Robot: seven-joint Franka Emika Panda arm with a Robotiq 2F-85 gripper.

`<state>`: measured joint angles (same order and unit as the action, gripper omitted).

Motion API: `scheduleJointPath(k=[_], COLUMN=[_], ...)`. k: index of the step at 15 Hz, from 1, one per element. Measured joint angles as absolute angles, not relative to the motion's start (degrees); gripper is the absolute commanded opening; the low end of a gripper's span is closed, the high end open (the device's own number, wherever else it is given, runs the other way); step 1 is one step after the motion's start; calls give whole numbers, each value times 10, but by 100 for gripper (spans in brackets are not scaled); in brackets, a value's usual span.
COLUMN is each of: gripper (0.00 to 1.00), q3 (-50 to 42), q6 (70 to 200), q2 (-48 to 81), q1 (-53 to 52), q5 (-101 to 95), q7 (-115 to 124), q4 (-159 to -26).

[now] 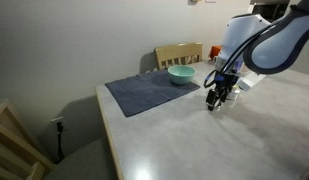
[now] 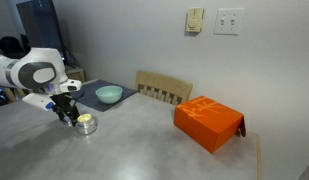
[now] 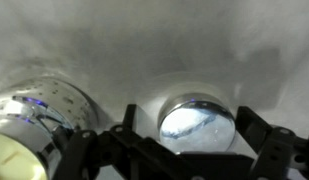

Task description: Pick up the lid and place it back on it's object

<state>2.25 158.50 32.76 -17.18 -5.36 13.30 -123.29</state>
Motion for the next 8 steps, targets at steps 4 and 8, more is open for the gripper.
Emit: scheduleJointPath(k=[4,8], gripper=[100,61], q3=[22,24], q6=[1573,1562], q2=[332,332], q1=[-177,-180], q5=[-61,-64], q7=[129,123], q4=[-1221,-1213])
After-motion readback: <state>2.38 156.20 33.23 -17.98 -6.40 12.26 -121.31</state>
